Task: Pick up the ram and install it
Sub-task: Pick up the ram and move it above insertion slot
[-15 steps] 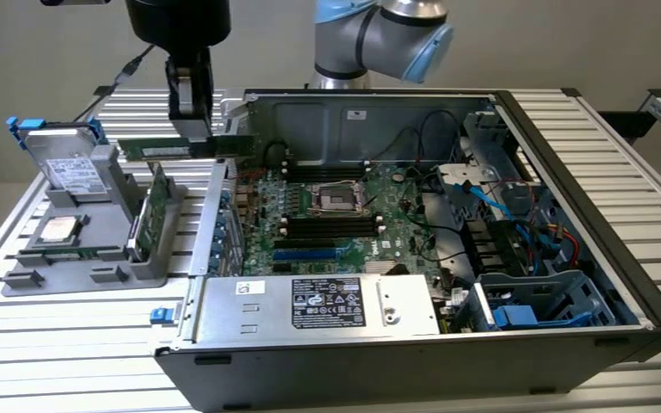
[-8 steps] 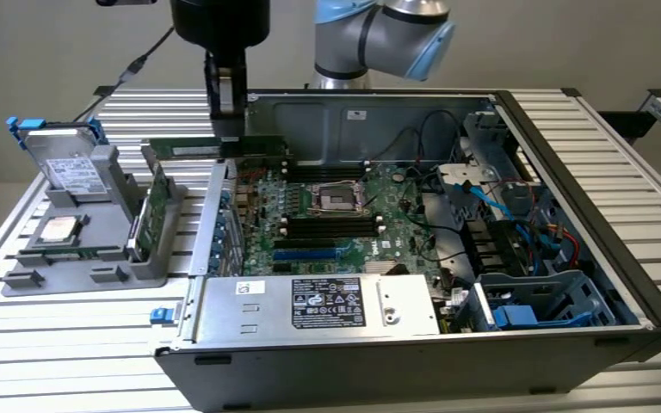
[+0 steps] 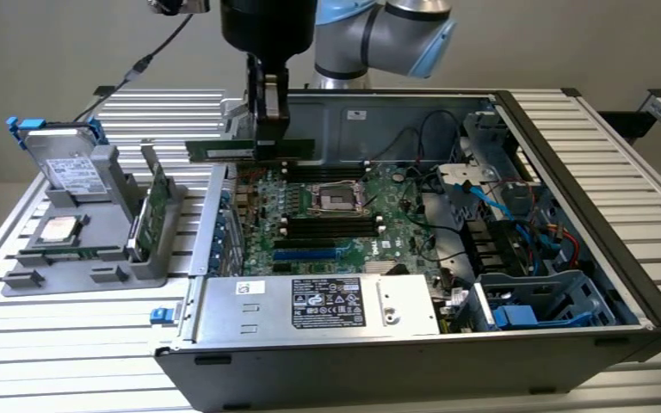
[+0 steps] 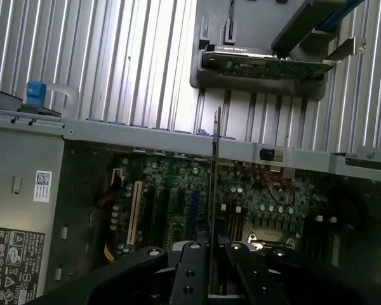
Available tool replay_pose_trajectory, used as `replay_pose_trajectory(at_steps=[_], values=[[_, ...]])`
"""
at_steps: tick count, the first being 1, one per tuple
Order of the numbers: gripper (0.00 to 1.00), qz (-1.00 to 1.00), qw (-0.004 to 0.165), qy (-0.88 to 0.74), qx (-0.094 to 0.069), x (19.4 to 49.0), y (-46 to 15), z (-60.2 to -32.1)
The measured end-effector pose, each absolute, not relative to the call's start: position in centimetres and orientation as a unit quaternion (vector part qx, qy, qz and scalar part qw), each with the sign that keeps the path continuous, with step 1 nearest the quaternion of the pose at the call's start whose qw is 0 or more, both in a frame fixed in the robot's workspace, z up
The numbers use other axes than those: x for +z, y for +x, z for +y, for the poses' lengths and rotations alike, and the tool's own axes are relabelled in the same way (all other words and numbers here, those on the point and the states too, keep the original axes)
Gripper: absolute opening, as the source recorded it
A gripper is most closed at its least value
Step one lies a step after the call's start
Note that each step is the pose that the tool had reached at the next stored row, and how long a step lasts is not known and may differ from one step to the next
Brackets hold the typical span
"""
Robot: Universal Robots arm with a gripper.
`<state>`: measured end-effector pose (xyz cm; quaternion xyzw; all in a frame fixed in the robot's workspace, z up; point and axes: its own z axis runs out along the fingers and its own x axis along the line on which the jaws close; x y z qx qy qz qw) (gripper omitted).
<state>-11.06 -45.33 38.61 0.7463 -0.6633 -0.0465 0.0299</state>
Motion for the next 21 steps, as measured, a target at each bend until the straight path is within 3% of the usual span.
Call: replay_pose_trajectory(at_steps=[21], values=[[0.15, -0.674, 0.031, 0.737, -0.051, 35.7, -4.5, -44.4]])
